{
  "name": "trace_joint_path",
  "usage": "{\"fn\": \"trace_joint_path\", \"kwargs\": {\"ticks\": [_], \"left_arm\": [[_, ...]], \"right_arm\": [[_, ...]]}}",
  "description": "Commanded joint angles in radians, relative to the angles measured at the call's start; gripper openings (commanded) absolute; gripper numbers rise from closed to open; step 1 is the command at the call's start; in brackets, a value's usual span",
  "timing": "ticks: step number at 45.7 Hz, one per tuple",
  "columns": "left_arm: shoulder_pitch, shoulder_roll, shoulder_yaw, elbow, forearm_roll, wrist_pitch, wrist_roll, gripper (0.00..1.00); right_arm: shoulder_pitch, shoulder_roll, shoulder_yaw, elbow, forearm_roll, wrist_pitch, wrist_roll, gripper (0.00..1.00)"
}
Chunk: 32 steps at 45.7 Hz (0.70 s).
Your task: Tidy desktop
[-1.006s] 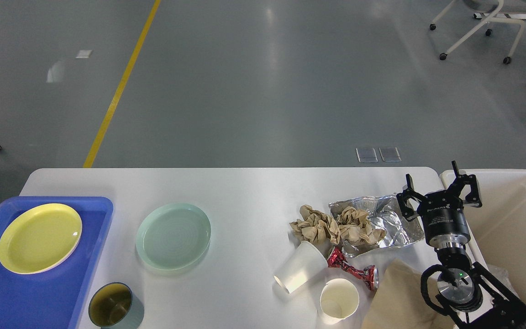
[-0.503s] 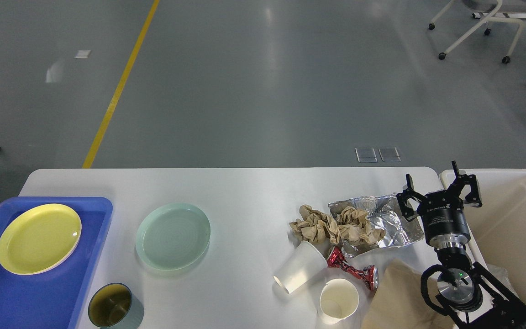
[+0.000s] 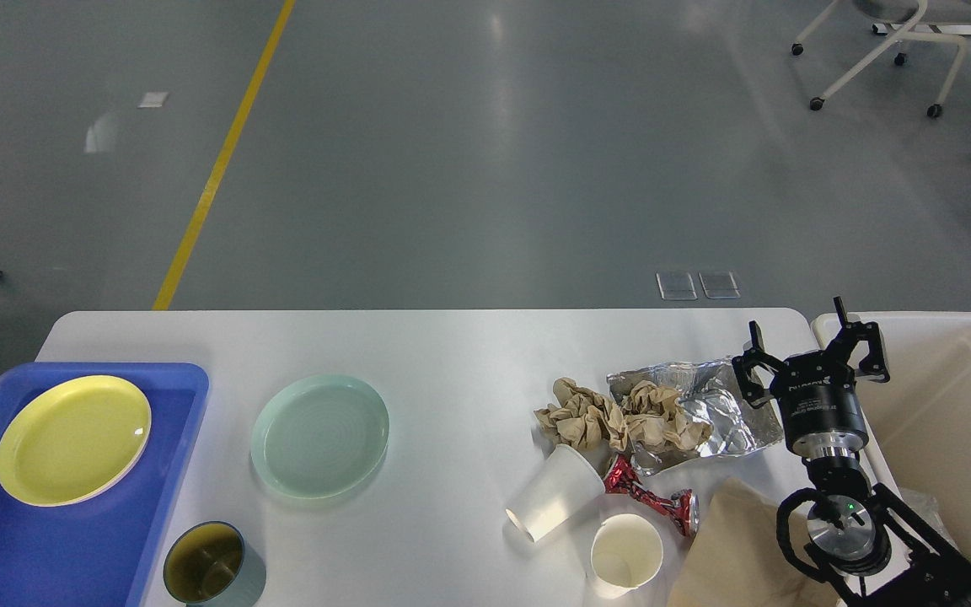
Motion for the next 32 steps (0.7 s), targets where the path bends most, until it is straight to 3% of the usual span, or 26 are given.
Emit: {"fn": "trace_joint_path", "kwargs": {"ticks": [1,4,7,11,17,21,32], "left_arm": [[0.003,0.0,0.001,0.0,0.001,0.023,0.002,0.05],[0.004,0.0,0.004,-0.003,0.0,0.045,0.004,0.13],[0.009,0.0,0.001,-0.008,0.0,0.068,0.005,0.37],[0.009,-0.002,0.003,-0.012,-0.003,0.1,-0.002,0.6],[0.009,-0.002,0.003,-0.017,-0.025,0.115,-0.002,0.84],[0.009,-0.002,0.004,-0.023,-0.048,0.115,-0.002,0.91],[0.004,0.018,0.016,-0.081,-0.071,0.1,-0.001,0.95]], "right_arm": [[0.0,0.0,0.0,0.0,0.0,0.0,-0.001,1.0],[0.0,0.0,0.0,0.0,0.0,0.0,-0.001,1.0],[0.0,0.0,0.0,0.0,0.0,0.0,-0.001,1.0],[0.0,0.0,0.0,0.0,0.0,0.0,-0.001,1.0],[0.0,0.0,0.0,0.0,0.0,0.0,-0.001,1.0],[0.0,0.0,0.0,0.0,0.0,0.0,0.001,1.0],[0.0,0.0,0.0,0.0,0.0,0.0,-0.001,1.0]]}}
